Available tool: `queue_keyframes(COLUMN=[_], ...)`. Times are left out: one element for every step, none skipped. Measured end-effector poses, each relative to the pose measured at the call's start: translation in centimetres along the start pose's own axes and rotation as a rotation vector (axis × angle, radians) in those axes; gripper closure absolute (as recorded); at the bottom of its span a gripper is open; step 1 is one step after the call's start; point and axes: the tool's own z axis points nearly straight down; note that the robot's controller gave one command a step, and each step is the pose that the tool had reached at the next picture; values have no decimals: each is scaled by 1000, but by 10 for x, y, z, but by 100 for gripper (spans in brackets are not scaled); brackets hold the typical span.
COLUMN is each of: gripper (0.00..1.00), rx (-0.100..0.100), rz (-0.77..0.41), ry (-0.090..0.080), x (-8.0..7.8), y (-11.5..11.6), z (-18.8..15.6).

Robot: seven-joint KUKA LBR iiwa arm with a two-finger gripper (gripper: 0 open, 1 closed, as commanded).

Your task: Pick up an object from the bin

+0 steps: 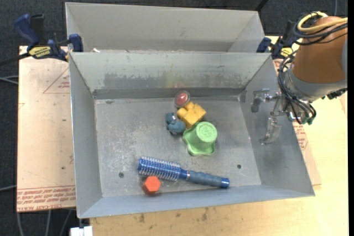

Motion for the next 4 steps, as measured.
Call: queue_keyframes(gripper=[0,0,0,0], rx=[-2,0,2,5], rz=[-1241,-1201,-1144,-865], ry=[-11,-10,-13,-8], x=[-65,-46,-73,-51], y=[47,146,197,168], z=[88,57,58,87])
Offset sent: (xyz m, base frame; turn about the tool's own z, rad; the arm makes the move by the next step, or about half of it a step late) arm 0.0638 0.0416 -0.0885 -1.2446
